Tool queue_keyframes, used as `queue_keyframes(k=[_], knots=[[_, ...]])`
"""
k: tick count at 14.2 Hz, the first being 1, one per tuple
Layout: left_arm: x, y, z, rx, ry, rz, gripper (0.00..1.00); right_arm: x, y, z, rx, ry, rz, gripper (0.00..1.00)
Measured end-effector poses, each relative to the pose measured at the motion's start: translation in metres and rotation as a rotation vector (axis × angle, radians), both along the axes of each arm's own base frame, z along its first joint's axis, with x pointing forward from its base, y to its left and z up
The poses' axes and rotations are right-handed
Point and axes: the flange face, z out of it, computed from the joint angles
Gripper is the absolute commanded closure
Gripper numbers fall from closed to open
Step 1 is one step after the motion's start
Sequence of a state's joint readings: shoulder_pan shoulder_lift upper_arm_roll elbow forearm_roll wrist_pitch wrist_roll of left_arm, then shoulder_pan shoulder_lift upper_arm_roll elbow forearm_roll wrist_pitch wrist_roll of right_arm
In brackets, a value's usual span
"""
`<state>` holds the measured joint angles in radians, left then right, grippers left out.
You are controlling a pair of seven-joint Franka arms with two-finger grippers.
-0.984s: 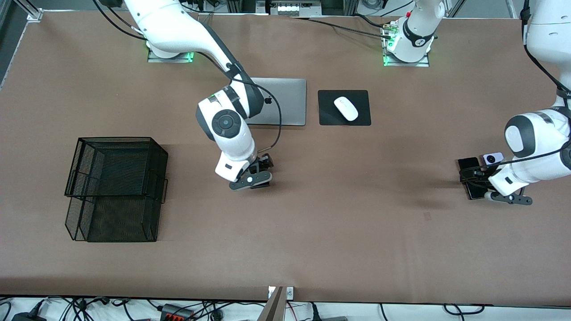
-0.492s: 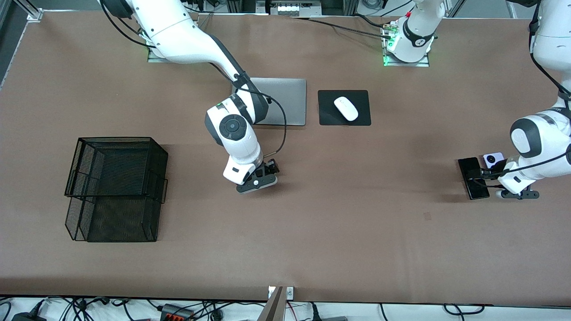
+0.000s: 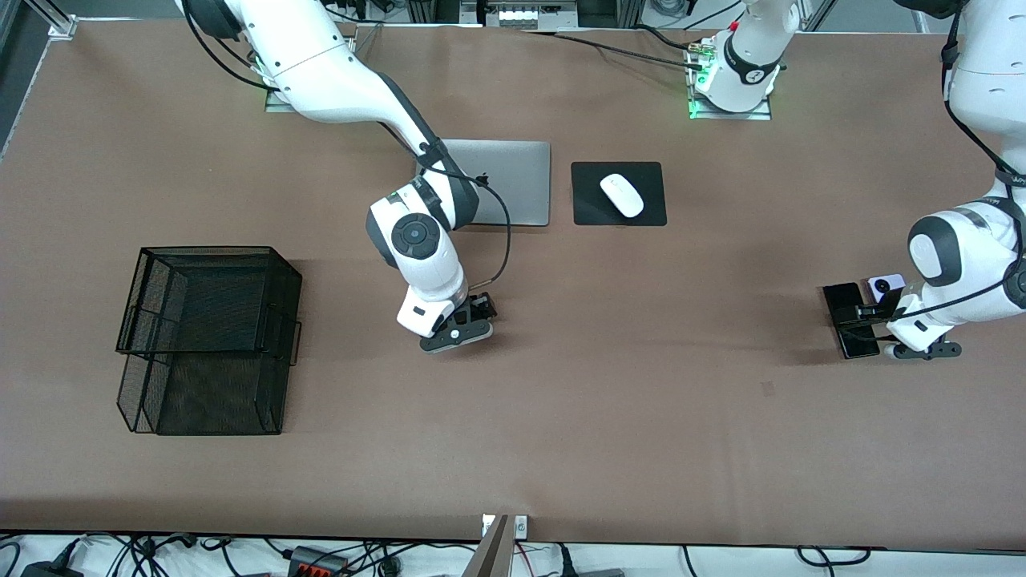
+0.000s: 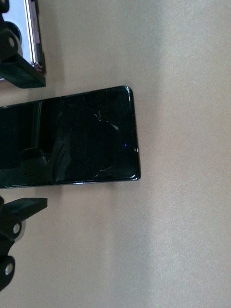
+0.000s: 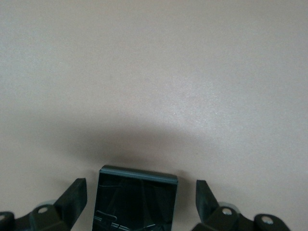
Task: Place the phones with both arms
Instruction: 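Grasp the flip phone with the right gripper while the left grasps the slab phone, then lower the flip phone into the mesh basket while the left gripper lifts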
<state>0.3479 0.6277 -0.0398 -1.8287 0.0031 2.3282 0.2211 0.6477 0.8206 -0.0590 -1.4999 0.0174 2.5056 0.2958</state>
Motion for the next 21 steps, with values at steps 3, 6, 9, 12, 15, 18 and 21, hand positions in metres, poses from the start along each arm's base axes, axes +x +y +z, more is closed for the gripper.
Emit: queue_keyframes(k=[3,6,9,12,15,18,21], knots=[[-0.001,-0.001,-0.005,-0.002,0.009,0.005,0.00,-0.002,0.001,-0.006,0.000,0.010,-0.029,0.00],[-0.004,-0.002,-0.014,-0.007,0.023,0.005,0.00,-0.007,0.005,-0.018,-0.006,0.023,-0.039,0.00],[-0.004,-0.002,-0.017,-0.008,0.027,0.005,0.25,-0.007,0.004,-0.019,-0.007,0.024,-0.041,0.00],[-0.003,-0.003,-0.013,-0.005,0.028,0.003,0.48,-0.007,0.004,-0.020,-0.007,0.024,-0.041,0.00],[0.004,-0.033,-0.005,-0.045,0.129,0.029,0.48,-0.007,0.004,-0.022,-0.009,0.026,-0.043,0.00],[0.024,-0.076,0.028,-0.122,0.234,0.043,0.48,-0.008,0.003,-0.027,-0.013,0.031,-0.043,0.00],[0.040,-0.111,0.058,-0.180,0.252,0.064,0.49,-0.009,0.003,-0.030,-0.016,0.035,-0.044,0.47]])
